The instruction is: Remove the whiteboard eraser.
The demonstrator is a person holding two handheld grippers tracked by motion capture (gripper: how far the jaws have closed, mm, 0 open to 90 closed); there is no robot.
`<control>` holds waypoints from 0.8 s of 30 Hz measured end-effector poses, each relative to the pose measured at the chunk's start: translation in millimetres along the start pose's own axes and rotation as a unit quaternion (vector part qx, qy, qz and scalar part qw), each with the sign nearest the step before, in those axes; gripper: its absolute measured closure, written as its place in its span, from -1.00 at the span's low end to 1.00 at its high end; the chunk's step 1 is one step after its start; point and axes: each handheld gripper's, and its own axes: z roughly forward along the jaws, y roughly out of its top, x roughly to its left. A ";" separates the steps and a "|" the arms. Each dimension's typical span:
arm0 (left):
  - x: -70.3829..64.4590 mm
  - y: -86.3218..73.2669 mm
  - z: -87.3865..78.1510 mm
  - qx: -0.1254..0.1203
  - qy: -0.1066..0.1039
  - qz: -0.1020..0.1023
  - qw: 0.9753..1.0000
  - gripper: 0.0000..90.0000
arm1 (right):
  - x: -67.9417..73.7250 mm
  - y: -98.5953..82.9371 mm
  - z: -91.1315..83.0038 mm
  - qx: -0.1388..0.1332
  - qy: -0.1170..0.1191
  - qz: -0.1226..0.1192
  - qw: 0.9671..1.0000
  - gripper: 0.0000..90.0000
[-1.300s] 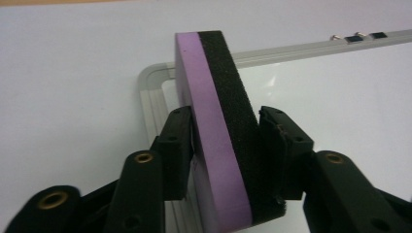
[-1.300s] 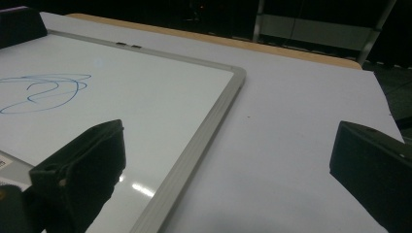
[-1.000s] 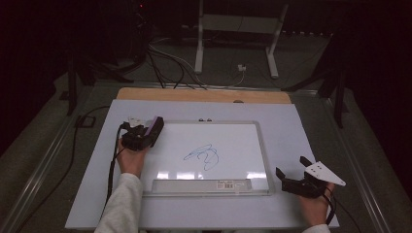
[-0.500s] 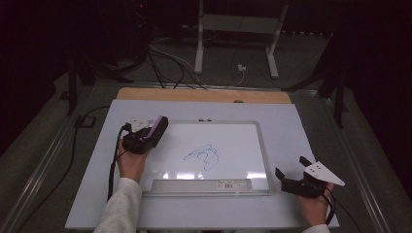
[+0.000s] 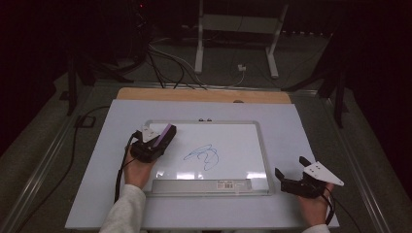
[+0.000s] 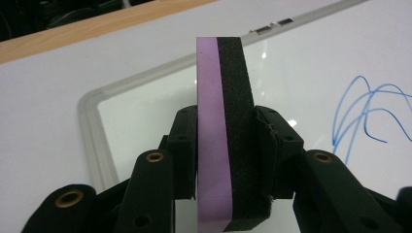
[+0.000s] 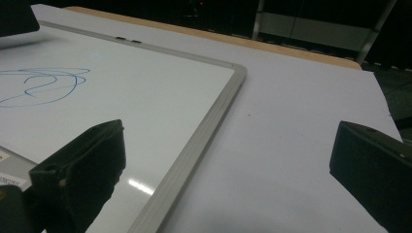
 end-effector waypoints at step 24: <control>-33.0 -10.3 8.5 0.010 -0.018 0.079 0.997 0.19 | 1.5 -0.2 1.3 0.005 0.000 -0.005 1.000 -1.00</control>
